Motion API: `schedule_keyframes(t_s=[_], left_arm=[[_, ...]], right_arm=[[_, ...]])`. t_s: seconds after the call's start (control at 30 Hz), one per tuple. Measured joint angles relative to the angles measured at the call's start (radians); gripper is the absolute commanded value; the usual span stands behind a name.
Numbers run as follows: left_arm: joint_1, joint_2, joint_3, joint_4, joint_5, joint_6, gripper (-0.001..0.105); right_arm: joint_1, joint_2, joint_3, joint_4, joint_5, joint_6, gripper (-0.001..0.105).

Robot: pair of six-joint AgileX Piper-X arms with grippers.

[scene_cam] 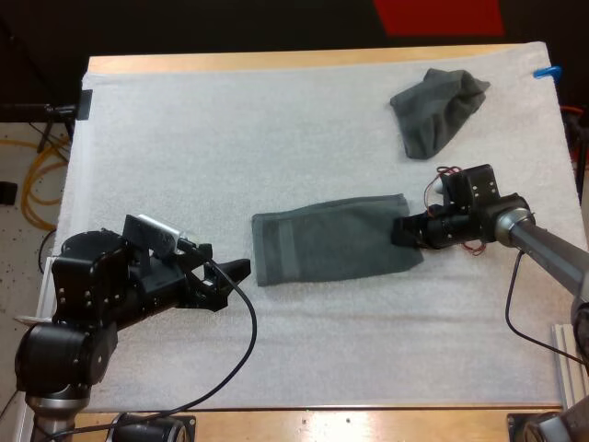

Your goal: Pick towel from pile fold and stack

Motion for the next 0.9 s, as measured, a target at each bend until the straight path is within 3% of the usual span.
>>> schedule_keyframes(t_s=[0.13,0.27,0.63,0.77,0.9], left_arm=[[0.000,0.000,0.000,0.000,0.000,0.000,0.069],[0.000,0.000,0.000,0.000,0.000,0.000,0.069],[0.000,0.000,0.000,0.000,0.000,0.000,0.069],[0.000,0.000,0.000,0.000,0.000,0.000,0.069],[0.000,0.000,0.000,0.000,0.000,0.000,0.069]], right_arm=[[0.000,-0.023,0.002,0.019,0.057,-0.017,0.000],[0.003,-0.108,0.002,0.074,0.212,-0.084,0.000],[0.003,-0.348,0.002,0.289,0.793,-0.338,0.000],[0.008,-0.373,0.001,0.297,0.792,-0.343,0.000],[0.009,-0.365,-0.001,0.301,0.660,-0.220,0.000]])
